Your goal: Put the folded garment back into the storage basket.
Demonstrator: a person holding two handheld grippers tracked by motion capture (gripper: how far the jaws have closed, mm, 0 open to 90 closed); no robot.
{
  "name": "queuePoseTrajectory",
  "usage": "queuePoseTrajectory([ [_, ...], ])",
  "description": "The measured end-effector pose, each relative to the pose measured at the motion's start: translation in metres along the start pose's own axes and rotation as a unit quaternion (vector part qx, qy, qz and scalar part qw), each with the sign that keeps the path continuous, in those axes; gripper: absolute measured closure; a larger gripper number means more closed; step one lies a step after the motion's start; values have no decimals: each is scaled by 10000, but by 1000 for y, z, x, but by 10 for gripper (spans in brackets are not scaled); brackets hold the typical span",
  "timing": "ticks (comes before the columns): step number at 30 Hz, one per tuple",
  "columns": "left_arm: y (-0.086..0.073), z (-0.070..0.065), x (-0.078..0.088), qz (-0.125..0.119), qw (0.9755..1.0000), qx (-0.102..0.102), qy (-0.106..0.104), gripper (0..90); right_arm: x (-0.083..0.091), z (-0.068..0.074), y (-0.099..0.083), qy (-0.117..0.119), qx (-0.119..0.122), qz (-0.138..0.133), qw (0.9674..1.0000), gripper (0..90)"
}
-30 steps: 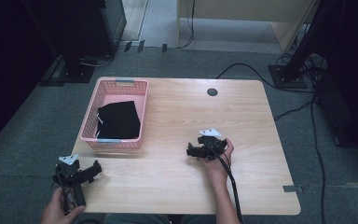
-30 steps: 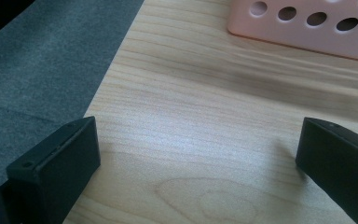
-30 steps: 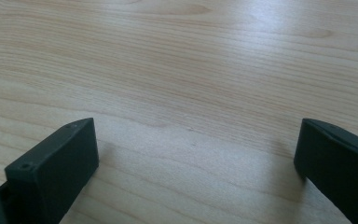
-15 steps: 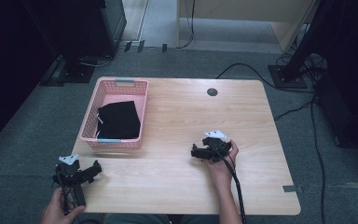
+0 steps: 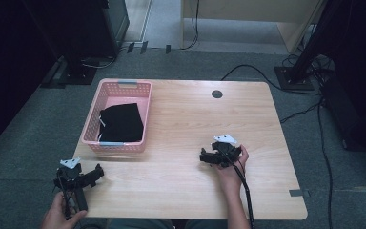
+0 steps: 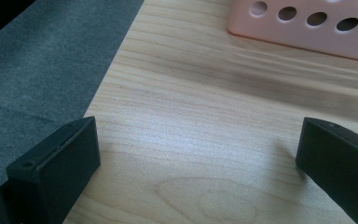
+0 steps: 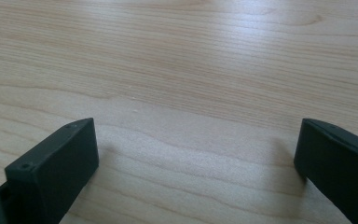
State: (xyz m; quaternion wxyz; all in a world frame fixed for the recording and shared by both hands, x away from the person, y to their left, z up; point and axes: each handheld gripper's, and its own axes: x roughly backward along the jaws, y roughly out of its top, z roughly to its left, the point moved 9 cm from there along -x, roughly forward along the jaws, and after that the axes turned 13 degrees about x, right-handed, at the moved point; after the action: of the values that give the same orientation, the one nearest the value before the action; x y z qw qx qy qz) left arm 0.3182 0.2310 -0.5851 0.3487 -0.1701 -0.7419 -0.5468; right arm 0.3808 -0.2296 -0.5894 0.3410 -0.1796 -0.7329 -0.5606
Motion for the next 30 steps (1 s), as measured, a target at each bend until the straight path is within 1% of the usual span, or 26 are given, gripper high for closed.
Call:
queuePoseTrajectory([
  [14, 0, 0, 0, 0, 10000, 3, 4, 0, 5, -11, -8, -81, -85, 14, 9999, 0],
  [15, 0, 0, 0, 0, 10000, 2, 4, 0, 6, -14, -9, -107, -105, 19, 9999, 0],
  [30, 0, 0, 0, 0, 10000, 3, 4, 0, 12, -29, -19, -218, -214, 42, 9995, 0],
])
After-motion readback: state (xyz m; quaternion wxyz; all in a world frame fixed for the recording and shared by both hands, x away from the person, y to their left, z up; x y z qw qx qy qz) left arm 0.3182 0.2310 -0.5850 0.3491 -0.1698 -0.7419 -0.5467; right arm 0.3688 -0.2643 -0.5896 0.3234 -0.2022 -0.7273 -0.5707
